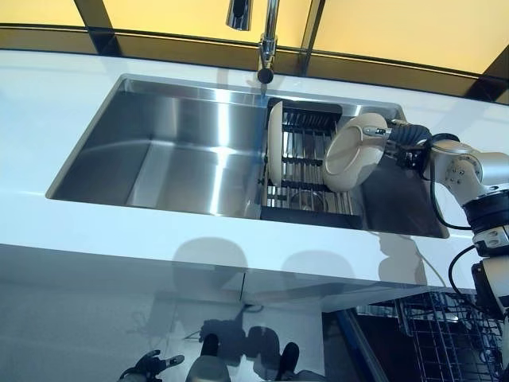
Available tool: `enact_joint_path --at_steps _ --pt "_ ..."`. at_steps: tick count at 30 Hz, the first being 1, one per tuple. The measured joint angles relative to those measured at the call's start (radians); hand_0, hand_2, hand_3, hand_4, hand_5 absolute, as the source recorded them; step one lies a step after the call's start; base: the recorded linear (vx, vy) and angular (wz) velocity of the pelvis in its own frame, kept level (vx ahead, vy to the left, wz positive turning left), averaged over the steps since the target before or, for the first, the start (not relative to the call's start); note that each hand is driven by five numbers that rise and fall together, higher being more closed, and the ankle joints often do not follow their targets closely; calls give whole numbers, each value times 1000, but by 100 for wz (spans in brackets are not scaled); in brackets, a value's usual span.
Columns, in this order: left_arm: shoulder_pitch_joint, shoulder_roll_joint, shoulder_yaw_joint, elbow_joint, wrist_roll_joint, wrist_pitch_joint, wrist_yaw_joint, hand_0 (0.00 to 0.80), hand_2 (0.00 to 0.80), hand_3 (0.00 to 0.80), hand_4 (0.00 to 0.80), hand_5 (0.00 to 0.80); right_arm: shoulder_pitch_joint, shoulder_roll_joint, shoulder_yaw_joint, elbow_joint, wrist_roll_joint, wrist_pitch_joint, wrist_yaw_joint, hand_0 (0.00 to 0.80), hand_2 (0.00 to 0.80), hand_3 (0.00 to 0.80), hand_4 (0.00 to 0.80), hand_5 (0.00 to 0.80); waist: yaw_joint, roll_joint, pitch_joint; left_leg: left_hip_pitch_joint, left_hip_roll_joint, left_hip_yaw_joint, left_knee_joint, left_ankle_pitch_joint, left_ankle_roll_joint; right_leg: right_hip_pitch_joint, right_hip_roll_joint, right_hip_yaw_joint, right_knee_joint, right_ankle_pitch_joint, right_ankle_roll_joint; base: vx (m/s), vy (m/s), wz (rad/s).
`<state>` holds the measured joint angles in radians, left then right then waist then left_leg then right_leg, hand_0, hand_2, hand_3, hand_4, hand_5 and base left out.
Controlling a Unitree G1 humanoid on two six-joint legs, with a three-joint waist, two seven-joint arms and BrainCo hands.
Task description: Take plates into dishwasher
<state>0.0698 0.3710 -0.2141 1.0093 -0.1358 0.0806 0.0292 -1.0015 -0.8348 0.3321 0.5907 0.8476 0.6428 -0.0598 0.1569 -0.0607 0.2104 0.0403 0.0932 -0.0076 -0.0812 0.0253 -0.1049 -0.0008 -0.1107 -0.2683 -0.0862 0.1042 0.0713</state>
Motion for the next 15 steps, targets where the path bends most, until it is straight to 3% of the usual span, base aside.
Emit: enact_joint_path --at_steps 15 --pt "0 0 0 -3 -17 -1 1 0 0 0 0 0 0 4 35 0 -3 4 24 0 0 0 0 0 1 -2 14 -3 -1 -5 0 1 0 0 -1 -5 0 0 0 0 0 0"
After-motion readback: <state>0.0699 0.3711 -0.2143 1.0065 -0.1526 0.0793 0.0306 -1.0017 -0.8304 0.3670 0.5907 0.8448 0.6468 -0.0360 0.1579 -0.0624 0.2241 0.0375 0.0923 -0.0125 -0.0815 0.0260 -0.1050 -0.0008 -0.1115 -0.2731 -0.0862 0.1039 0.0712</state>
